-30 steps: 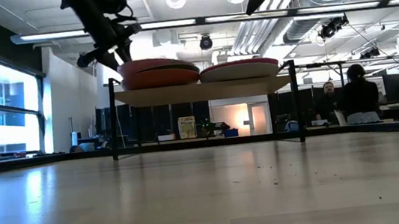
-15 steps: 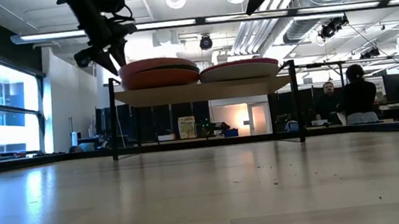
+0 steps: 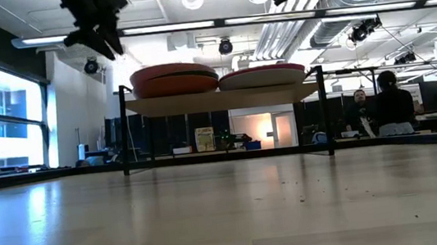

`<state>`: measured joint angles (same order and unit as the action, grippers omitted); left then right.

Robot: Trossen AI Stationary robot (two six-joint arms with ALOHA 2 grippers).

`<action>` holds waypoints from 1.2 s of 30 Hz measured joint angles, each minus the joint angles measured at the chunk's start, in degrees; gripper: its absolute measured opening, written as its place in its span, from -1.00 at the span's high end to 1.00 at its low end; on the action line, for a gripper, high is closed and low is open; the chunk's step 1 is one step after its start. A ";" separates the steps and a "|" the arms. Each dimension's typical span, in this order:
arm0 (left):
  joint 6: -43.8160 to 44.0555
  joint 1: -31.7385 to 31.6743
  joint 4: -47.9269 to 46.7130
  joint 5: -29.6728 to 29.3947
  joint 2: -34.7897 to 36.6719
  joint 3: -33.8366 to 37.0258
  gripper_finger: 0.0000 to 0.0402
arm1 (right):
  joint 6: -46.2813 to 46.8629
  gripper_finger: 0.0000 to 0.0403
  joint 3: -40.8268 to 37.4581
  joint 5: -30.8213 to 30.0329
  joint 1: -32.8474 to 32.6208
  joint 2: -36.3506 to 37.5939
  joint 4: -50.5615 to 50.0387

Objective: Place and stack plates onto a shelf
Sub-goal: Return to Home Position

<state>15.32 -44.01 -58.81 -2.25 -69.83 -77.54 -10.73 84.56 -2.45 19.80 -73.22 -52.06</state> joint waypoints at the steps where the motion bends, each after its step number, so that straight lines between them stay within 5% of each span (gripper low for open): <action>1: 0.01 0.05 0.06 -0.15 1.39 0.43 0.36 | 0.90 0.61 -2.01 0.18 0.72 1.69 1.67; 13: 3.51 4.80 25.78 0.11 21.99 25.27 0.36 | 6.24 0.61 -30.91 8.34 2.31 21.89 31.84; 22: 0.07 6.34 43.71 0.14 31.58 44.47 0.36 | 13.56 0.61 -52.07 9.10 2.30 30.04 54.29; 29: -0.56 6.36 60.35 2.91 35.01 56.93 0.36 | 15.54 0.61 -61.70 9.49 2.30 31.44 65.17; 36: -1.02 6.36 73.78 6.94 35.48 66.57 0.36 | 17.41 0.61 -65.37 12.64 2.30 31.44 65.16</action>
<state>14.29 -37.65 14.97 4.69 -34.35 -10.97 6.68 19.18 10.19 22.10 -41.78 13.10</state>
